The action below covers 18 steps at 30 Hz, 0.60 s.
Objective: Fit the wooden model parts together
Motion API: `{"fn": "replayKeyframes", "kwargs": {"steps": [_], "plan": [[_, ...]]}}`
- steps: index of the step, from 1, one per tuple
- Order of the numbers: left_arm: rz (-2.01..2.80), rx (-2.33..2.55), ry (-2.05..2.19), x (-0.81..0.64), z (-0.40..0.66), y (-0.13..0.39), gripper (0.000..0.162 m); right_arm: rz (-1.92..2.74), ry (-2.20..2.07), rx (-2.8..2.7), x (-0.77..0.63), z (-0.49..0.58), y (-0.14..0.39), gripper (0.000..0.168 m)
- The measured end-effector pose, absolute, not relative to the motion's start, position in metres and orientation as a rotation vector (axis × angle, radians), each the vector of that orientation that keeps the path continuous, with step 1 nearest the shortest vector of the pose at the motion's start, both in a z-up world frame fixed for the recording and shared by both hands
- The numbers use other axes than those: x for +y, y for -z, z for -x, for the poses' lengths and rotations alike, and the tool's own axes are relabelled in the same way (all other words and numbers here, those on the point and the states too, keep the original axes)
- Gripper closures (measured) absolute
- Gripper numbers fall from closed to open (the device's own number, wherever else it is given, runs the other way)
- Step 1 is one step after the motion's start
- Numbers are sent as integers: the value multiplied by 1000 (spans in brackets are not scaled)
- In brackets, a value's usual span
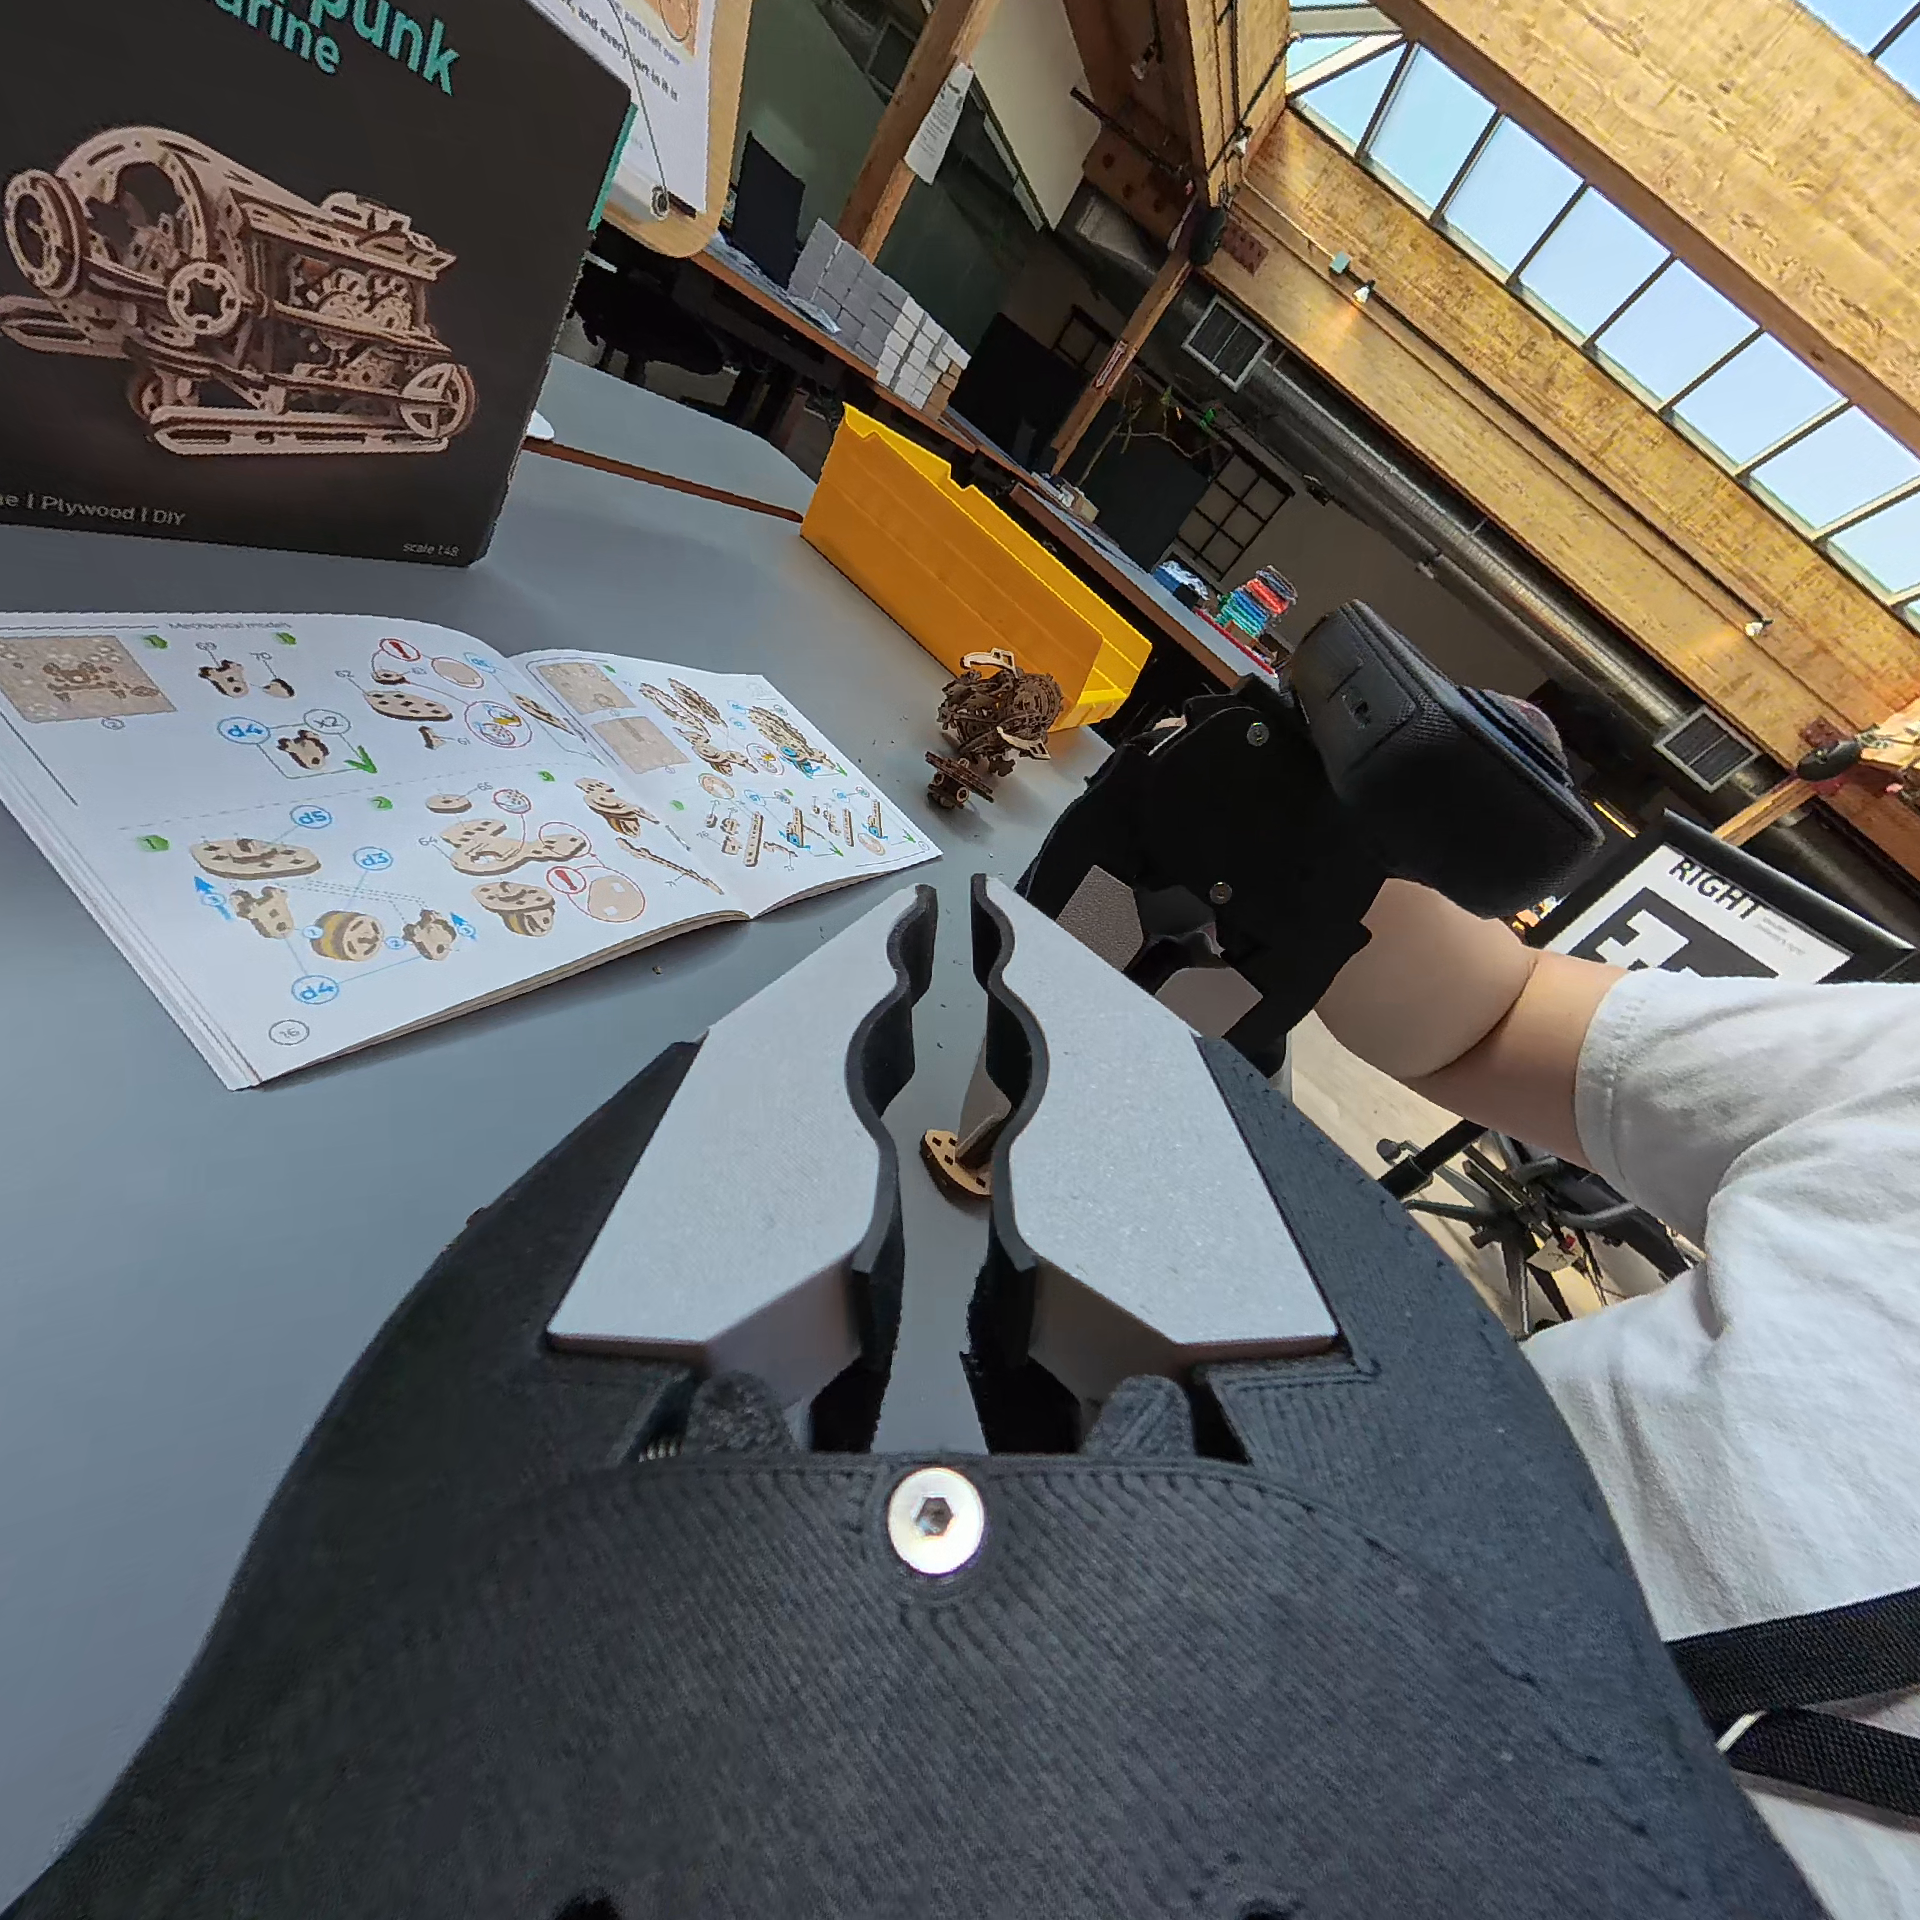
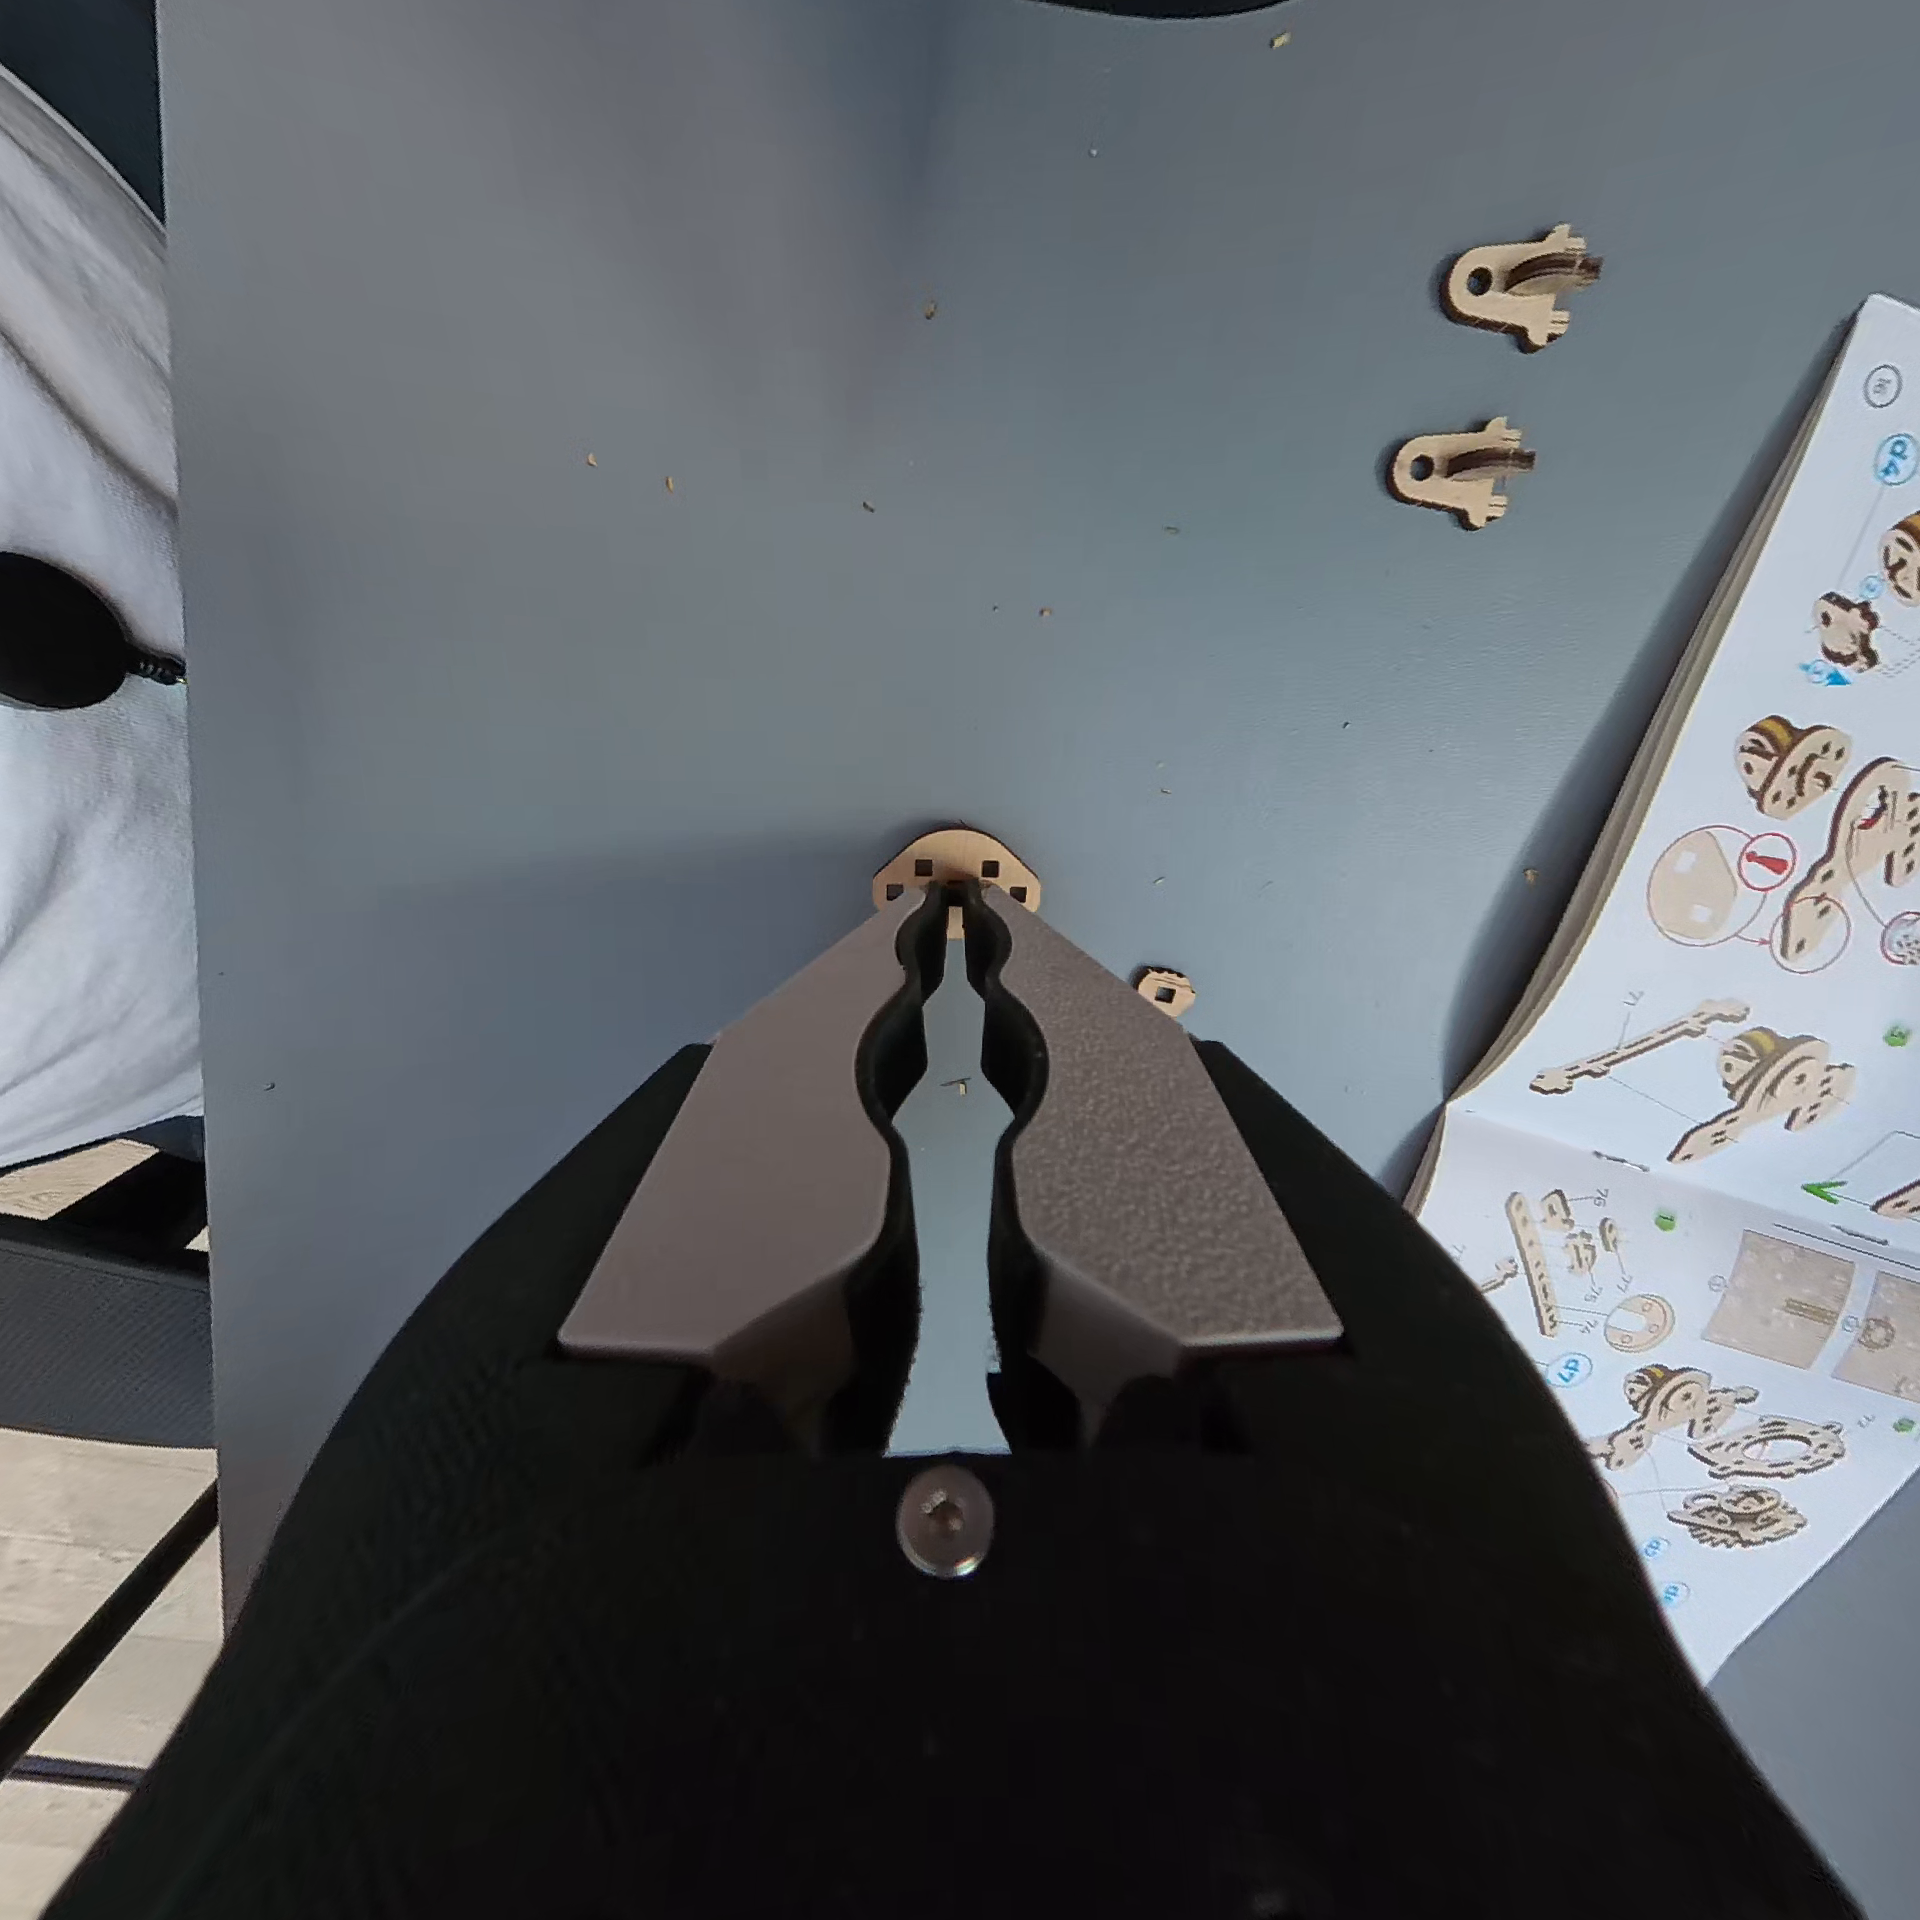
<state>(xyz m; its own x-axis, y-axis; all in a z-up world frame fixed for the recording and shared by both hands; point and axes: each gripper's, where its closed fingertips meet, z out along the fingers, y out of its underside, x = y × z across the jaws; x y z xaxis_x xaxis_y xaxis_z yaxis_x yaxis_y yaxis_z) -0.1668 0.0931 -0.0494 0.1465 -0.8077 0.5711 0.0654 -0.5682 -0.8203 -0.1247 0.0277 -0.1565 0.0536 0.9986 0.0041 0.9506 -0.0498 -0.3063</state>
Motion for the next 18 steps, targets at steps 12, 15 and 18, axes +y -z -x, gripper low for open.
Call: {"fn": "replayKeyframes", "kwargs": {"steps": [12, 15, 18], "plan": [[1688, 708, 1507, 95, 169, 49, 158, 2071, -86, -2087, 31, 112, 144, 165], [1685, 705, 1508, 95, 169, 48, 158, 2124, -109, -2102, 23, 111, 153, 166], [1677, 702, 1506, 96, 170, 46, 158, 2091, -101, -2083, 26, 112, 144, 165]]}}
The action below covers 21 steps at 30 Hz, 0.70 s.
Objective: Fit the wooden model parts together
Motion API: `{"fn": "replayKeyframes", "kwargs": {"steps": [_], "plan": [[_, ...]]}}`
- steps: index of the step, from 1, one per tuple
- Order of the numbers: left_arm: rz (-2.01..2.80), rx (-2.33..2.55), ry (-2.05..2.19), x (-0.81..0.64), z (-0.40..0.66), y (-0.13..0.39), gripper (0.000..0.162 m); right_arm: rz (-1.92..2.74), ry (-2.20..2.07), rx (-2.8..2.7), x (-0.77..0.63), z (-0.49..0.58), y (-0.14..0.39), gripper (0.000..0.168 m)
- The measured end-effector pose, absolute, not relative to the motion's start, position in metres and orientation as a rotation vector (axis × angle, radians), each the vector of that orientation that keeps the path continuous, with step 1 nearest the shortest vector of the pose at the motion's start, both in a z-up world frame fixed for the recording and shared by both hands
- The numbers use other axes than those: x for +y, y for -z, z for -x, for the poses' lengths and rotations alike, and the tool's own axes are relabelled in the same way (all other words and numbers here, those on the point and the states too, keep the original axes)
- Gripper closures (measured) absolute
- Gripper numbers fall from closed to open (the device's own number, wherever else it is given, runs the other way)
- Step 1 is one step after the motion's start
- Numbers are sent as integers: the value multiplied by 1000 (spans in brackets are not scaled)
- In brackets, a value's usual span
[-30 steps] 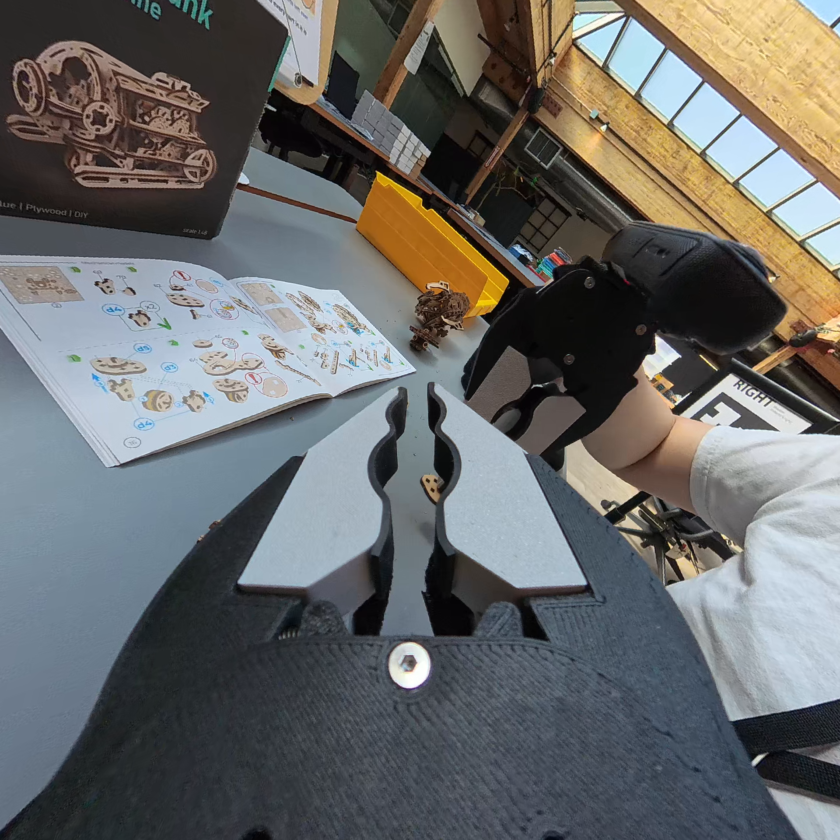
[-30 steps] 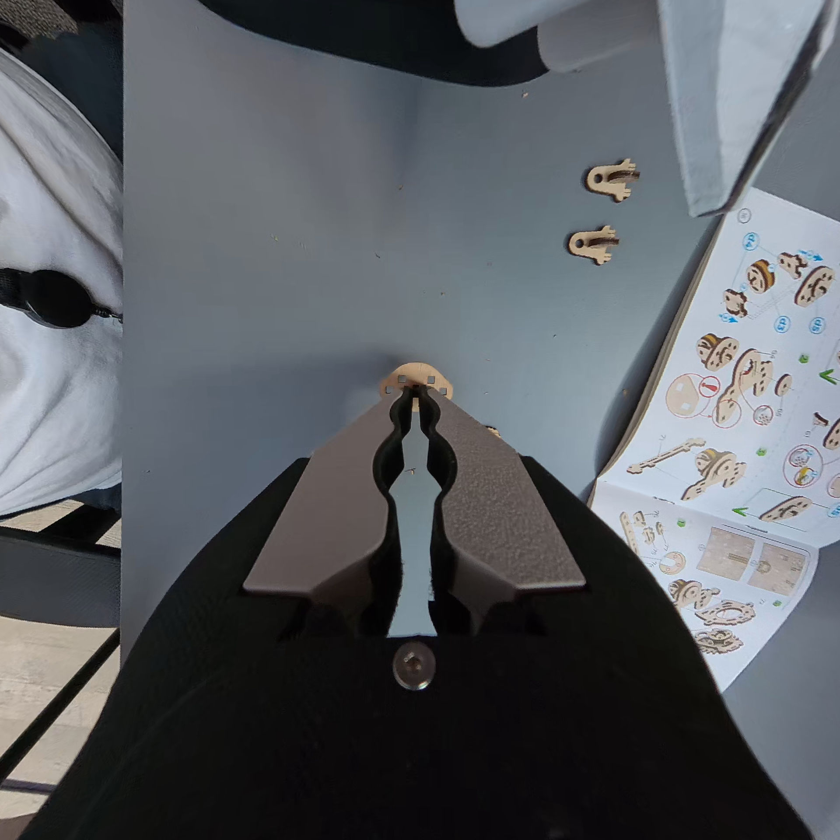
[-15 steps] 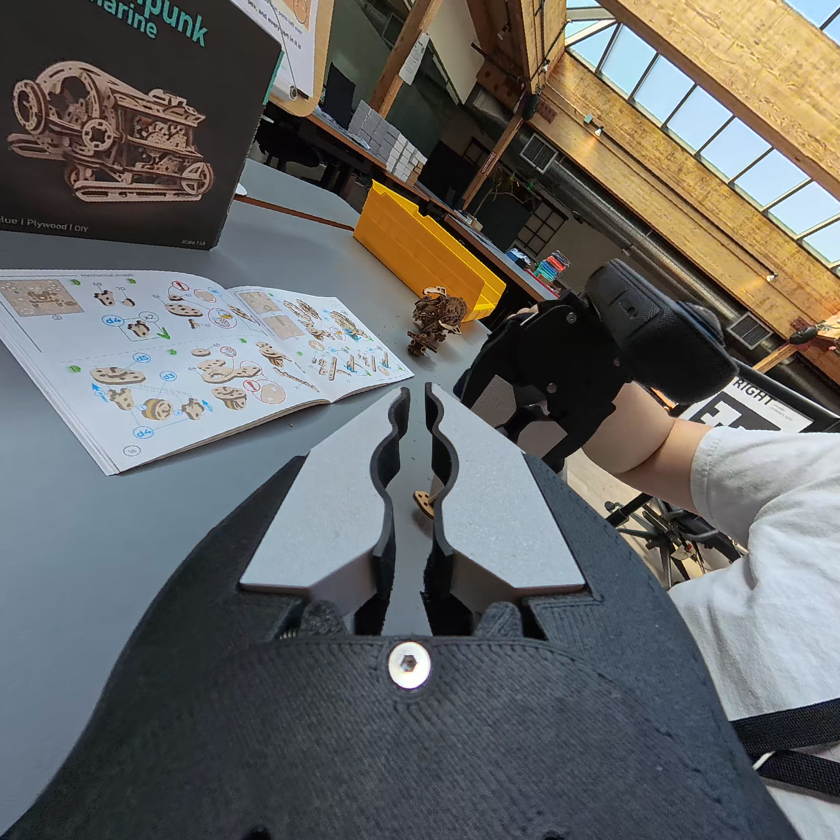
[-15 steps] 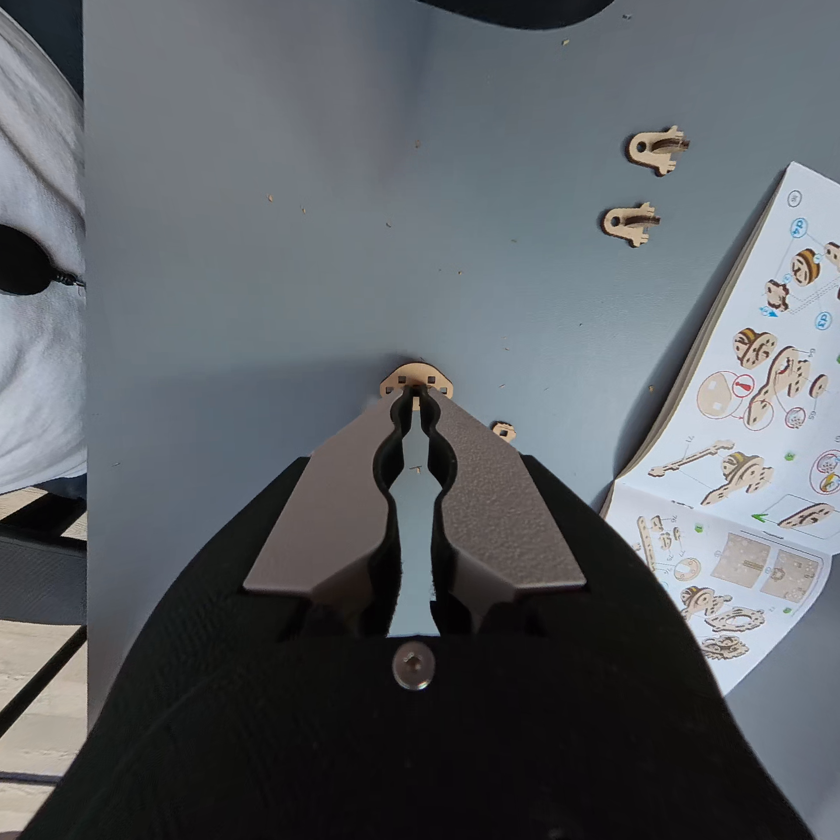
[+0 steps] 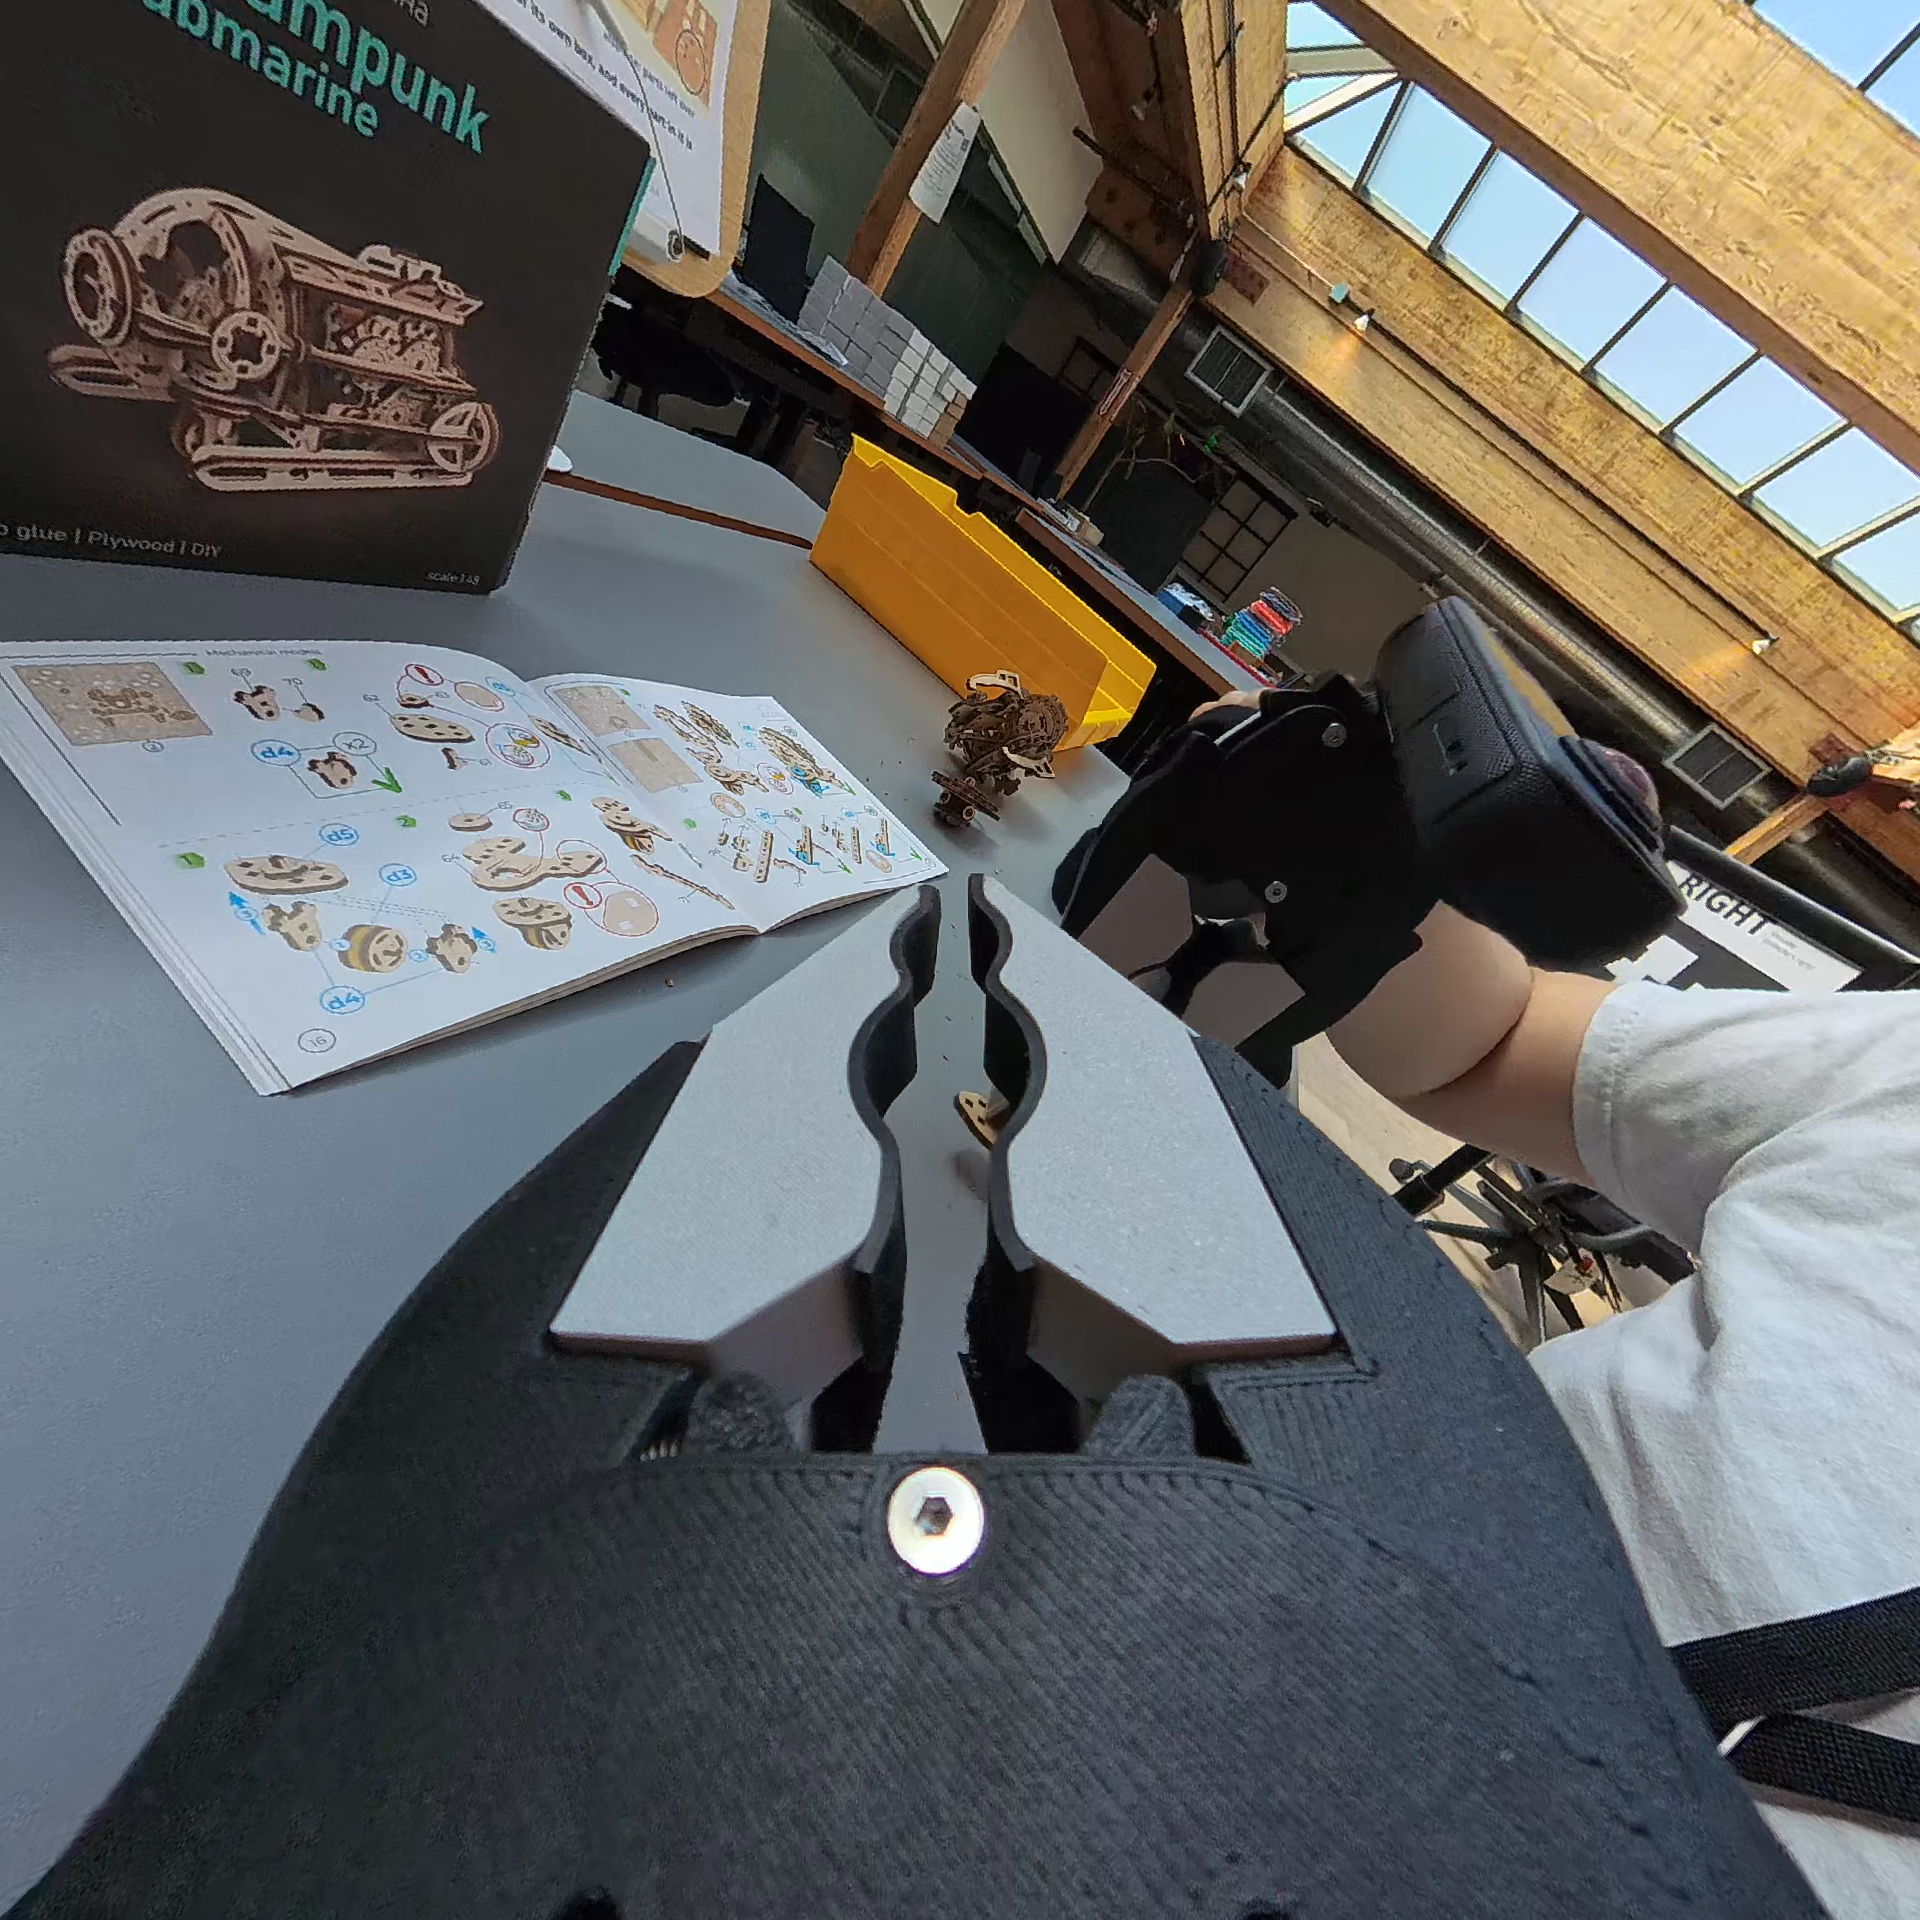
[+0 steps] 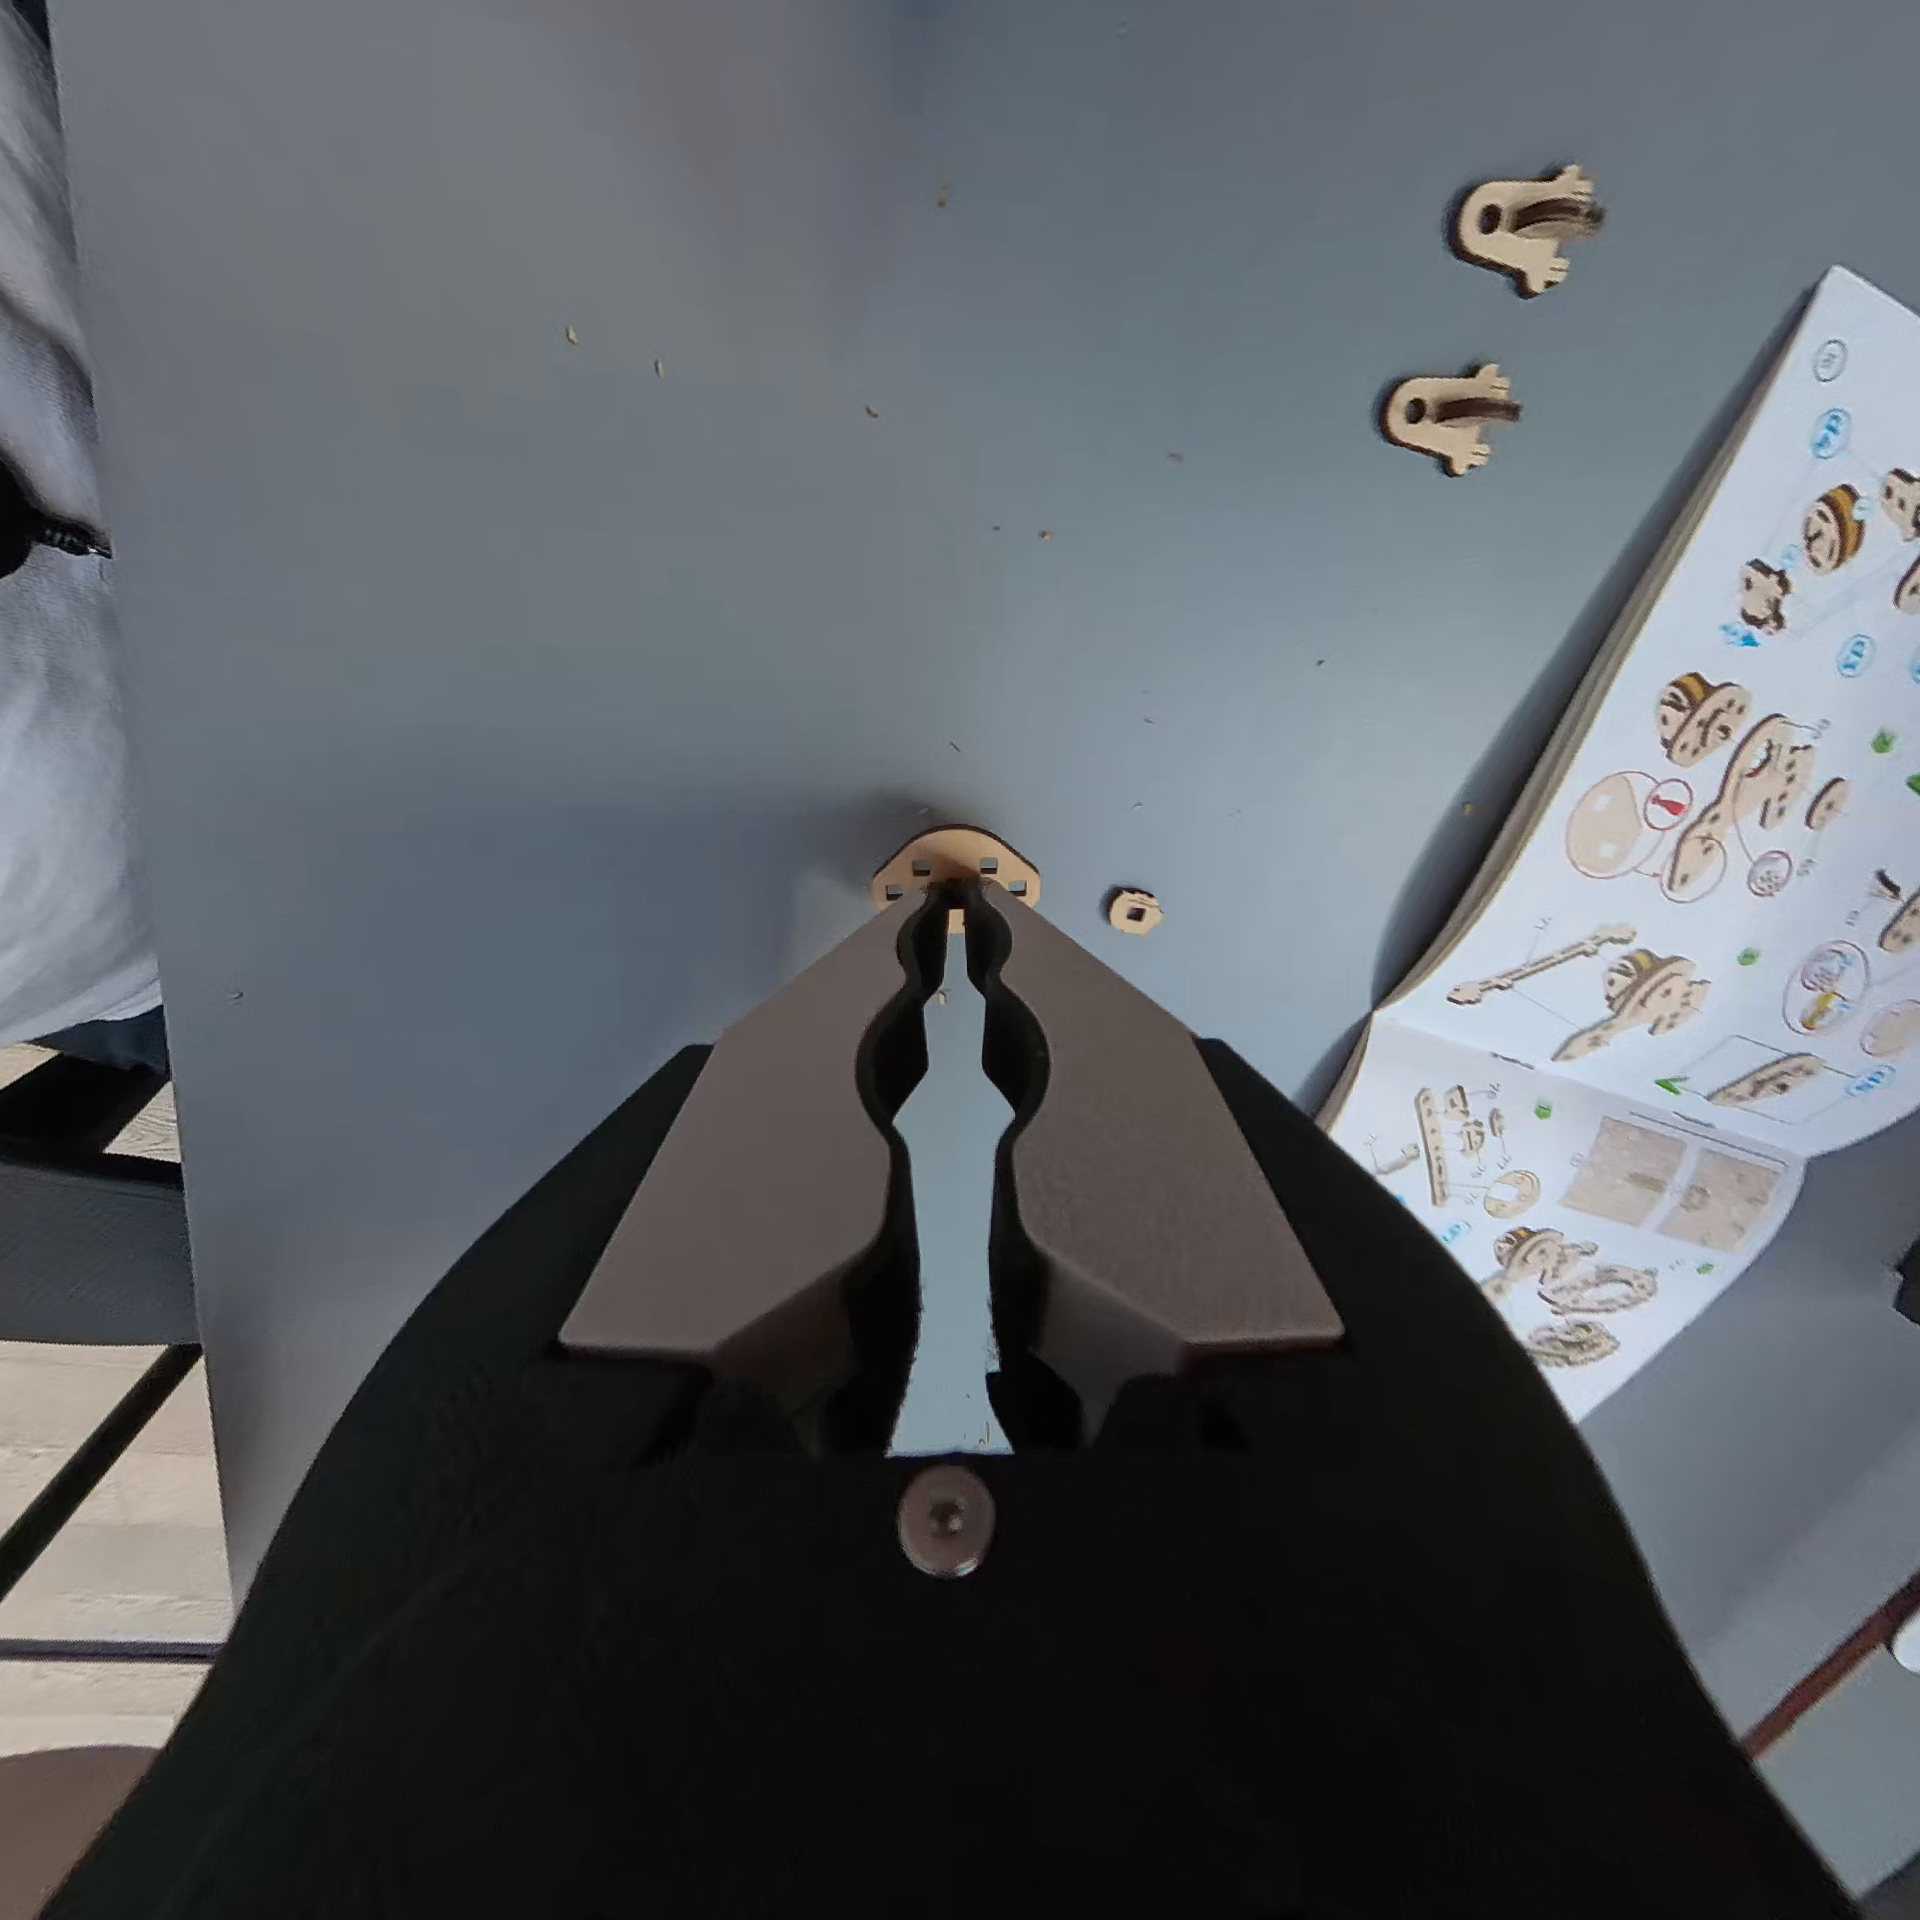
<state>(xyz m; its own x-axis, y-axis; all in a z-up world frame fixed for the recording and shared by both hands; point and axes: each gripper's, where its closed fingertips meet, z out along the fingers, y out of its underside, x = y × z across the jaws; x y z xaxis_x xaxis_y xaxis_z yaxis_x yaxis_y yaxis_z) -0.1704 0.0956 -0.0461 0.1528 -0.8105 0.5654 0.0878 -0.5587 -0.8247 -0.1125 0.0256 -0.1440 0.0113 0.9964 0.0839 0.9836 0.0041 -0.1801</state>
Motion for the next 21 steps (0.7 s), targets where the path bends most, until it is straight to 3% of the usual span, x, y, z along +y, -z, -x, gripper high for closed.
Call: {"fn": "replayKeyframes", "kwargs": {"steps": [4, 9, 11, 21], "plan": [[1679, 694, 1510, 97, 171, 46, 158, 2155, -33, -2111, 26, 102, 157, 166], [1684, 700, 1495, 97, 171, 47, 159, 2095, -55, -2040, 31, 109, 134, 165], [1678, 697, 1501, 97, 171, 46, 158, 2209, 3, -2118, 26, 94, 158, 166], [1657, 719, 1506, 94, 170, 44, 158, 2124, -210, -2020, 26, 109, 140, 165]]}}
